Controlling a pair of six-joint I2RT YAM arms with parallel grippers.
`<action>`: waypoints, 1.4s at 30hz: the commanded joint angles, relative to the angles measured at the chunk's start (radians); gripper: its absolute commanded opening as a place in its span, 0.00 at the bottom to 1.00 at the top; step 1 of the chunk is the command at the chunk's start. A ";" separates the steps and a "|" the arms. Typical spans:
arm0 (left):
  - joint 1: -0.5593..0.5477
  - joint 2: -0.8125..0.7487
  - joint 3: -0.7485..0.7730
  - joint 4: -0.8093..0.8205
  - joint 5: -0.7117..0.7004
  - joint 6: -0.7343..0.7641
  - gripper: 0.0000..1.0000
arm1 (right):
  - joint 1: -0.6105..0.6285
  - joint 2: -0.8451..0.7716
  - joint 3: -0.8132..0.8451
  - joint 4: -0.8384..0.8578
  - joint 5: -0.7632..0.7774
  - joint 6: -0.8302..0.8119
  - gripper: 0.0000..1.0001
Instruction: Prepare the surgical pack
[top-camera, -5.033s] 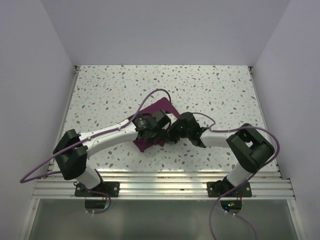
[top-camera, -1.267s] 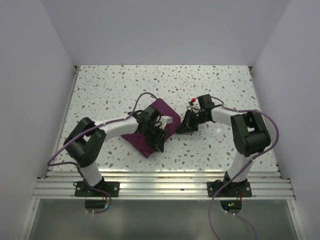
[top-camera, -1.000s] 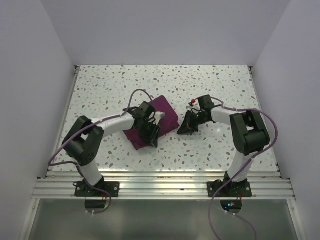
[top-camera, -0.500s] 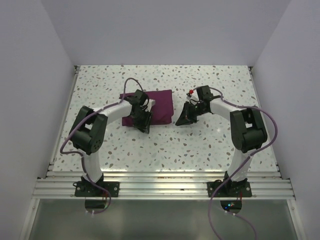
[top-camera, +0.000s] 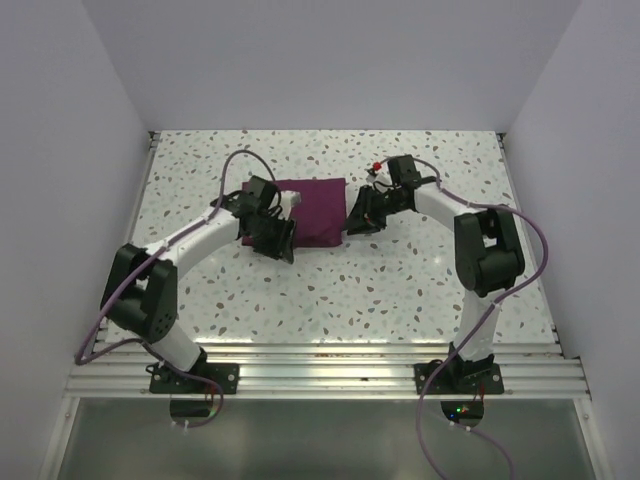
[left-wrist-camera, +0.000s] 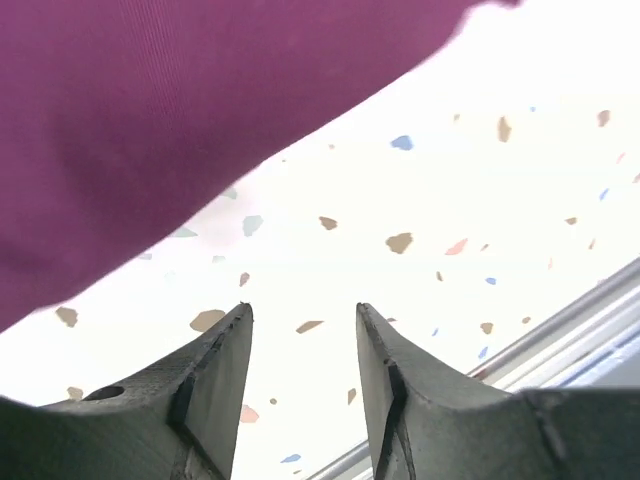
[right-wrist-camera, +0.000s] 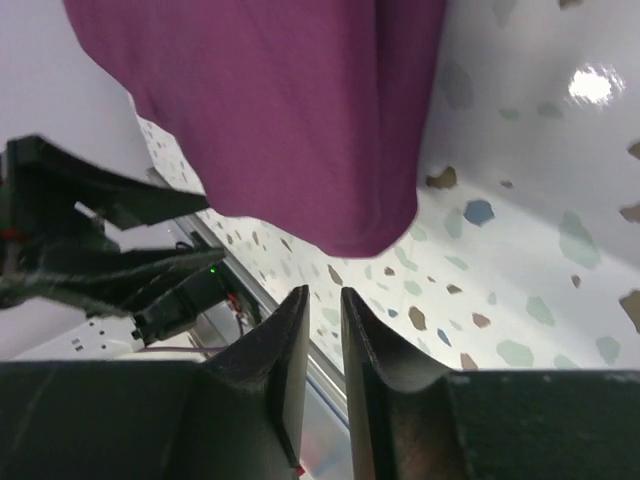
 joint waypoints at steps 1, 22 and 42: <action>0.015 -0.102 0.051 0.021 0.023 0.001 0.49 | 0.012 0.025 0.074 0.009 -0.022 0.020 0.37; 0.433 -0.052 0.120 0.078 0.029 -0.116 0.59 | 0.014 0.132 0.133 0.032 0.011 0.043 0.25; 0.448 -0.151 0.031 0.091 0.043 -0.137 0.61 | 0.012 -0.004 0.120 -0.165 0.159 -0.052 0.83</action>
